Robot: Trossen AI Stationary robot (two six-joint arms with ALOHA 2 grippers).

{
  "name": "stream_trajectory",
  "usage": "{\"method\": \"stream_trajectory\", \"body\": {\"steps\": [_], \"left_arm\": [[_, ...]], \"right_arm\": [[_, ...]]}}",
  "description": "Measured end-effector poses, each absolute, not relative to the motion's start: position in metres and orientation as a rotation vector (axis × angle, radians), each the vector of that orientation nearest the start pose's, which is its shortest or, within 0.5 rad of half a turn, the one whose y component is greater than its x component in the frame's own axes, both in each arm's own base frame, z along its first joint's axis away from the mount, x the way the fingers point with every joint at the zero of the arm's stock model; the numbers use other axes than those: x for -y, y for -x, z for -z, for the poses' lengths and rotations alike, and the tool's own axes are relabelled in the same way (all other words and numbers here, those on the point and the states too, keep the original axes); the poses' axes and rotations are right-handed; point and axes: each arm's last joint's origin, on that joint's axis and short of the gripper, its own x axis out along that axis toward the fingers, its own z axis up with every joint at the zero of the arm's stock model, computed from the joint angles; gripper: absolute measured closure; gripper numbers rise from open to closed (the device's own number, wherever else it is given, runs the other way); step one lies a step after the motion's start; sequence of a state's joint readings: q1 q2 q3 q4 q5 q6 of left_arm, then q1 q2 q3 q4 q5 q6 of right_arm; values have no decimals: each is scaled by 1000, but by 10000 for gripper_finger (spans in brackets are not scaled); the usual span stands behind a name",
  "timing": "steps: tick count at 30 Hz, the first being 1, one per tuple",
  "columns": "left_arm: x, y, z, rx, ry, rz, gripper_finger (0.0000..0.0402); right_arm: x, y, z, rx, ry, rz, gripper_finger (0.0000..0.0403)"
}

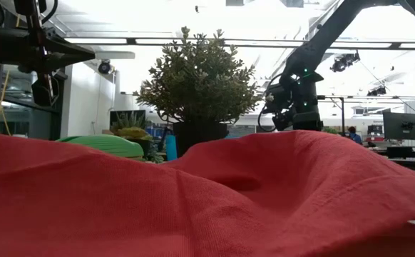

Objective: Pick and placing Produce into tupperware
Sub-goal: Put the brown kiwi into the blue bin

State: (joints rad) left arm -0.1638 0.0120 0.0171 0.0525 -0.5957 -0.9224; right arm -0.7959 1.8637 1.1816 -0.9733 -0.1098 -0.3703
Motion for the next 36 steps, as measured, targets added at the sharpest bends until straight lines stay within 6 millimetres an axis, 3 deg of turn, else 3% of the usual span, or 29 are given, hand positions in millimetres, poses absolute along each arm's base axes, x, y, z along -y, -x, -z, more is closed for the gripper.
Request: {"method": "stream_trajectory", "body": {"steps": [9,15,25,36], "left_arm": [[-1,-94,-173,249,928,-376,401],[-1,-94,-173,249,928,-376,401],[-1,-94,-173,249,928,-376,401],[-1,-94,-173,249,927,-376,401]], "right_arm": [[220,-220,-152,-1586,-477,225,177],[218,-218,-166,-1556,-458,239,178],[209,-210,-201,-1444,-463,297,178],[192,-200,-251,-1183,-529,320,178]]}}
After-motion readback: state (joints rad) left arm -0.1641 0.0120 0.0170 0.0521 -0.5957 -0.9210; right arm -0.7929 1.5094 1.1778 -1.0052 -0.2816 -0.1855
